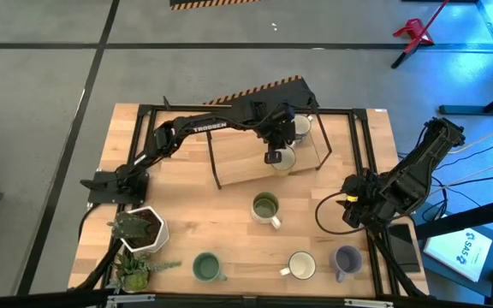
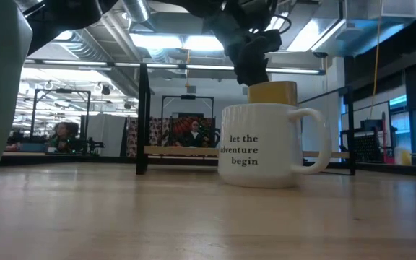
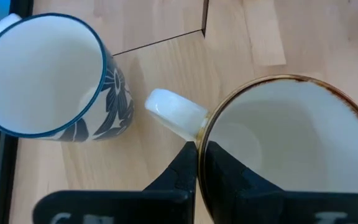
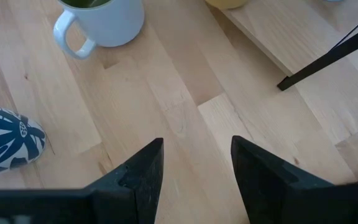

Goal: Place coffee mugs
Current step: Put the yellow mug on the shelf

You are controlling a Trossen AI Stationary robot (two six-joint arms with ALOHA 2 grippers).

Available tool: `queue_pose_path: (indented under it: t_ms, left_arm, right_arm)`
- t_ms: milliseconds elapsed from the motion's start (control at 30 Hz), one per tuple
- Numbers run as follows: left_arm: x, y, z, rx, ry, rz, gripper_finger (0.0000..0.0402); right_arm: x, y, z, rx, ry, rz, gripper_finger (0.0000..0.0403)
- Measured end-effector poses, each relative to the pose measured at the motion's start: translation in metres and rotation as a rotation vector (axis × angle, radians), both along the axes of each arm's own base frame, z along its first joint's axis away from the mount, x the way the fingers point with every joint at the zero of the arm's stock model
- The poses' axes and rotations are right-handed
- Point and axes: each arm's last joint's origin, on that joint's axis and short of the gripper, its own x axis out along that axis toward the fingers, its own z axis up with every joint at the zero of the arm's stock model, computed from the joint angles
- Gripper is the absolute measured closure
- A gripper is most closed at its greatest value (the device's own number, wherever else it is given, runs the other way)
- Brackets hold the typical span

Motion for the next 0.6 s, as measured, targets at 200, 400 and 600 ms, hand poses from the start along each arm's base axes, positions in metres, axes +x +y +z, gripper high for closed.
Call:
queue_pose_path:
  t_ms: [200,400,600]
  left_arm:
    - [-0.0005,0.0012,-0.0002,0.029,0.007,-0.008,0.0389]
    - [-0.0011,0.0031,-0.0003,0.048,0.012,-0.007,0.0388]
    - [-0.0017,0.0049,0.0,0.081,0.021,0.012,0.0387]
  right_arm:
    - [0.0,0.0,0.0,0.0,-0.001,0.0,0.0228]
    - [0.0,0.0,0.0,-0.001,-0.001,0.0,0.0228]
    - [0.0001,0.0,0.0,-0.001,-0.002,0.0,0.0228]
